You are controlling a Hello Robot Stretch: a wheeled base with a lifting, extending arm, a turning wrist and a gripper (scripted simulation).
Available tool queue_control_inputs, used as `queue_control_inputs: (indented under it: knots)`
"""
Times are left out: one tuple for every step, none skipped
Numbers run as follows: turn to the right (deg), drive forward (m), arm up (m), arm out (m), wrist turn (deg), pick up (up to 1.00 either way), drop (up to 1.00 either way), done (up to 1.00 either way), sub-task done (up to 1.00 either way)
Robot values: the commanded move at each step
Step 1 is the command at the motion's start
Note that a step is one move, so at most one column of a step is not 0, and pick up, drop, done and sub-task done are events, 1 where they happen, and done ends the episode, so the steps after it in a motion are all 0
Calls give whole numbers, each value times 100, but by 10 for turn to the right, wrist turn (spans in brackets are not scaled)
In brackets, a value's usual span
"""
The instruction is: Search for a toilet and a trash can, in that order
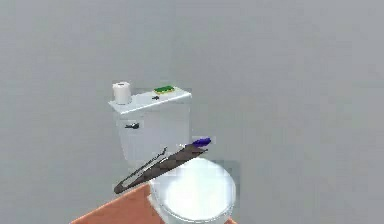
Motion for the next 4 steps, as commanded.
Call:
queue_control_inputs:
  knots:
    - [-450, 0, 0, 0, 0, 0, 0, 0, 0]
    - [-450, 0, 0, 0, 0, 0, 0, 0, 0]
    - [-300, 0, 0, 0, 0, 0, 0, 0, 0]
    - [0, 100, 0, 0, 0, 0, 0, 0, 0]
